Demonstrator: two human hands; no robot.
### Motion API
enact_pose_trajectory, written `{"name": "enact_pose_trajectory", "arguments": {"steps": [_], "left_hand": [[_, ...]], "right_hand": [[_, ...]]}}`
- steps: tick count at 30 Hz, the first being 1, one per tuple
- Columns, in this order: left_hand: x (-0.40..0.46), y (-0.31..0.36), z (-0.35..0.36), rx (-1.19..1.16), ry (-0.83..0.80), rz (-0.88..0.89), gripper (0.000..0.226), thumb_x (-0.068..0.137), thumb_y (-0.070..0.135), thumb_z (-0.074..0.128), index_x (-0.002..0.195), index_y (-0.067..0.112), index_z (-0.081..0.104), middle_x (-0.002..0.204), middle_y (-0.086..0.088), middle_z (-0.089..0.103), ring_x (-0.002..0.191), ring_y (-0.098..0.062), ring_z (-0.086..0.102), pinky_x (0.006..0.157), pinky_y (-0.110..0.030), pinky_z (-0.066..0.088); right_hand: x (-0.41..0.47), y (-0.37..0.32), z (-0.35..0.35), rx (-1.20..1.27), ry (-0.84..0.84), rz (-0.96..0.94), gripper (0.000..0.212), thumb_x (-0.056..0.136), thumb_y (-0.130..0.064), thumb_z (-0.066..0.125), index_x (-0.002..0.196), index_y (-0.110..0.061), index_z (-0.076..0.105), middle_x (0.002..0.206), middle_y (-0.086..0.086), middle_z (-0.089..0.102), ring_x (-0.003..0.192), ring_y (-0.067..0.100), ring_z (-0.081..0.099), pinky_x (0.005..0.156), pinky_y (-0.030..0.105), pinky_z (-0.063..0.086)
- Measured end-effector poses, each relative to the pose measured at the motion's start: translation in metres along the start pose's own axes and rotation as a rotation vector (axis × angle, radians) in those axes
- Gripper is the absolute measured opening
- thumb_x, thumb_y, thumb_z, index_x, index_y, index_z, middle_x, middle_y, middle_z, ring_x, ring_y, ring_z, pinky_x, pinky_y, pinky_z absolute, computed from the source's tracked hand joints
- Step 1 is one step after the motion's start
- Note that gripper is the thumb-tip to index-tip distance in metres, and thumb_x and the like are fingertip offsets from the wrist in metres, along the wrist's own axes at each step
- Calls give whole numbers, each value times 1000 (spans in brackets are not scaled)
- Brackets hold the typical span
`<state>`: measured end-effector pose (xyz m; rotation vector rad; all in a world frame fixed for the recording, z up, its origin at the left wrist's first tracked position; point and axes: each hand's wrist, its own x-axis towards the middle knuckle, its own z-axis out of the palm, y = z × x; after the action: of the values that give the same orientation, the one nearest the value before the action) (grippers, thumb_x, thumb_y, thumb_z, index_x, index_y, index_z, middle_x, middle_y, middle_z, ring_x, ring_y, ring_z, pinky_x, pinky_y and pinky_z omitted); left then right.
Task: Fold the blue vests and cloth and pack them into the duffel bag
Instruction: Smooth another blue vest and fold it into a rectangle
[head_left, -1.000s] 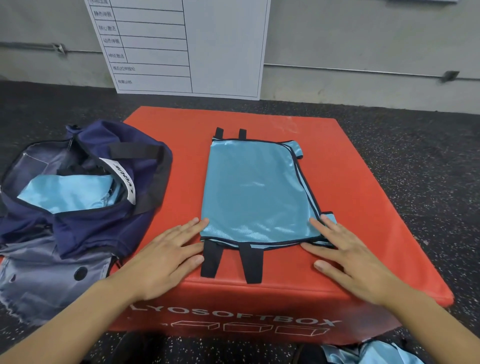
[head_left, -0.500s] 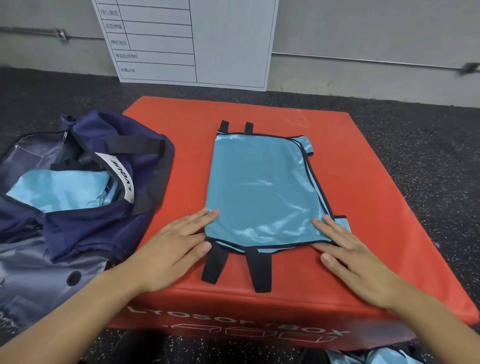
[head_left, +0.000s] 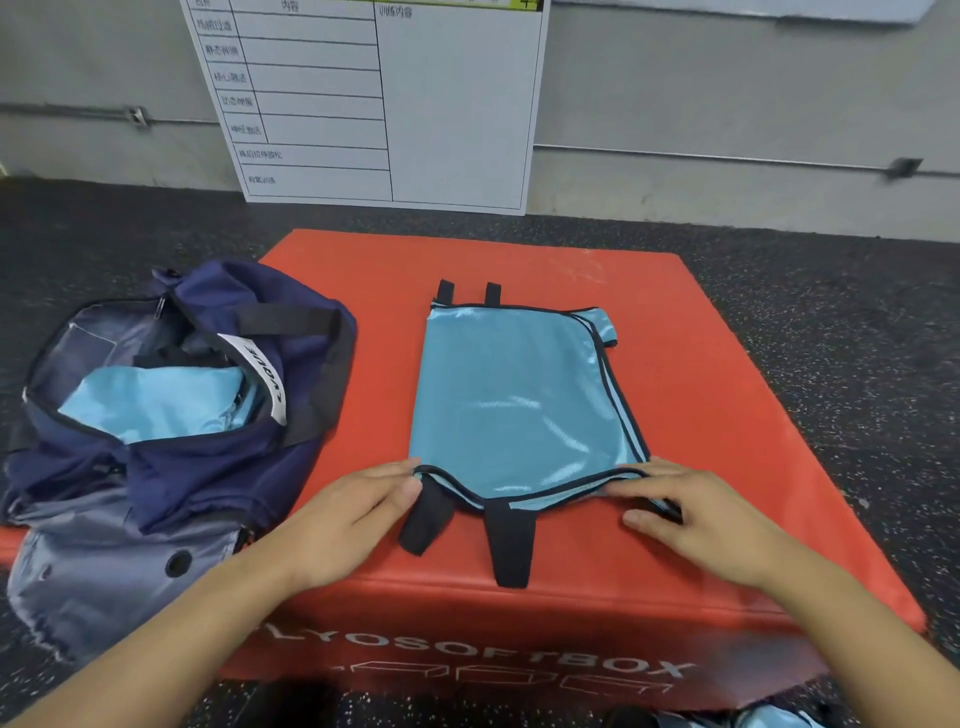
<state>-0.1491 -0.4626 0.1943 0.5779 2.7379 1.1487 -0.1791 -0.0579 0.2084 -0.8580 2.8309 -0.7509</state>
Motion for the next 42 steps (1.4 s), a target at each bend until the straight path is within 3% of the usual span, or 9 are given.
{"name": "enact_pose_trajectory", "arguments": {"steps": [4, 8, 12, 16, 20, 27, 35, 38, 42], "left_hand": [[-12, 22, -13, -72, -8, -53, 48, 108, 46, 32, 101, 26, 75, 107, 13, 73, 106, -3, 65, 102, -35, 46], [-28, 26, -21, -100, 66, -128, 67, 98, 73, 32, 69, 26, 71, 62, 19, 55, 61, 3, 48, 72, -32, 48], [-39, 15, -29, -243, 166, -184, 68, 96, 71, 39, 90, 16, 80, 87, -5, 78, 82, -19, 71, 95, -39, 49], [-45, 16, -32, -391, 131, -202, 73, 88, 78, 42, 98, 18, 82, 89, -10, 77, 72, -14, 64, 87, -35, 47], [-35, 14, -29, -461, 177, -327, 47, 95, 60, 48, 97, 27, 82, 70, 8, 70, 65, -8, 53, 77, -24, 42], [-18, -3, -23, -531, 105, -416, 33, 93, 54, 57, 104, 33, 80, 90, -1, 74, 72, -17, 52, 82, -35, 51], [-14, 5, -29, -407, -71, -364, 31, 102, 39, 51, 104, 29, 81, 100, 13, 76, 84, -7, 64, 80, -24, 54], [-10, 10, -28, -318, -111, -337, 28, 102, 38, 54, 103, 30, 81, 92, 25, 74, 86, 4, 63, 77, -16, 50], [1, 8, -20, -307, -48, -329, 24, 99, 35, 59, 117, 30, 75, 120, 22, 69, 114, 13, 58, 107, -15, 40]], "right_hand": [[-9, -23, -13, 55, -79, 100, 39, 89, -29, 79, 121, -49, 70, 119, -35, 66, 115, -17, 56, 98, 10, 38], [-20, -42, -25, 86, -198, 122, 37, 89, -20, 78, 115, -45, 73, 117, -40, 64, 116, -18, 55, 101, 8, 35], [-27, -57, -30, 205, -232, 139, 36, 89, -10, 73, 112, -37, 76, 117, -27, 71, 116, -4, 63, 104, 21, 43], [-24, -52, -30, 380, -249, 186, 35, 87, -21, 72, 118, -37, 74, 113, 21, 70, 93, 17, 58, 80, 36, 41], [-9, -51, -30, 655, -103, 304, 36, 91, 1, 71, 119, -22, 76, 123, -10, 73, 120, 2, 62, 103, 18, 43], [7, -22, 6, 927, 45, 719, 35, 98, -8, 66, 130, -20, 67, 111, 6, 77, 109, 26, 72, 106, 48, 52], [-19, -44, -23, 1197, -106, 561, 39, 107, -36, 41, 142, -33, 58, 140, -2, 64, 131, 20, 60, 113, 49, 43], [-23, -38, -17, 983, -194, 560, 41, 100, -49, 53, 127, -26, 73, 139, -12, 63, 137, 6, 50, 122, 40, 30], [-14, -36, -6, 905, -143, 515, 71, 62, -73, 81, 119, -30, 77, 134, -14, 66, 131, -4, 52, 124, 33, 24]]}}
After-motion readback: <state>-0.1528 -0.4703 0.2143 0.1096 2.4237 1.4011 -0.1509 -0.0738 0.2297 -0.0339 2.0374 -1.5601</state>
